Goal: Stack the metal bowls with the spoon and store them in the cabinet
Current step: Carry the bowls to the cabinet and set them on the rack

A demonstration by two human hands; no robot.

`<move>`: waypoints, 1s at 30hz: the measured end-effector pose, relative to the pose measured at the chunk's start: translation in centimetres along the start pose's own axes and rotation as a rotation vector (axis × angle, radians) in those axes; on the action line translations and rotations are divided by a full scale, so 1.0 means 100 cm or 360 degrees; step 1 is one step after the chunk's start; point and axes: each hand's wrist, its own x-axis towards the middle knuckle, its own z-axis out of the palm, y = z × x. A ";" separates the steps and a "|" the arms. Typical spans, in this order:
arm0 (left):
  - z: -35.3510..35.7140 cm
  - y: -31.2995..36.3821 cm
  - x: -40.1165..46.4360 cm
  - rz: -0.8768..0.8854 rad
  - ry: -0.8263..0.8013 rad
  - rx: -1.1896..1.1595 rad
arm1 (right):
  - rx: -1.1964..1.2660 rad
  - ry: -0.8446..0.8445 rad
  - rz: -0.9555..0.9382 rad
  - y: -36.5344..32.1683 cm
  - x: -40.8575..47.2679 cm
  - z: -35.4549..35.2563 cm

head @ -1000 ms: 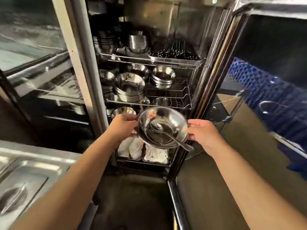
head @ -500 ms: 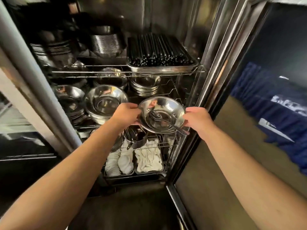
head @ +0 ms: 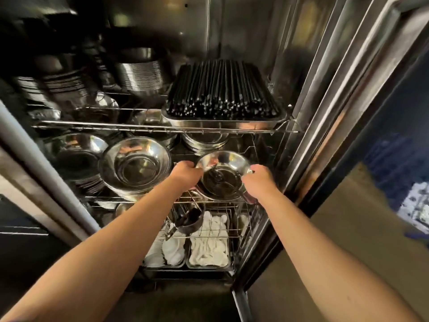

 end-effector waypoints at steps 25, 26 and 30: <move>0.013 -0.040 0.046 0.0164 0.0009 0.0048 | -0.0365 0.0046 0.0018 0.010 0.029 0.041; 0.013 -0.041 0.045 0.0172 -0.0008 0.0041 | -0.0356 0.0050 0.0015 0.011 0.028 0.041; 0.008 -0.046 0.038 0.0251 -0.0074 0.0122 | -0.0371 0.0055 -0.0032 0.011 0.026 0.038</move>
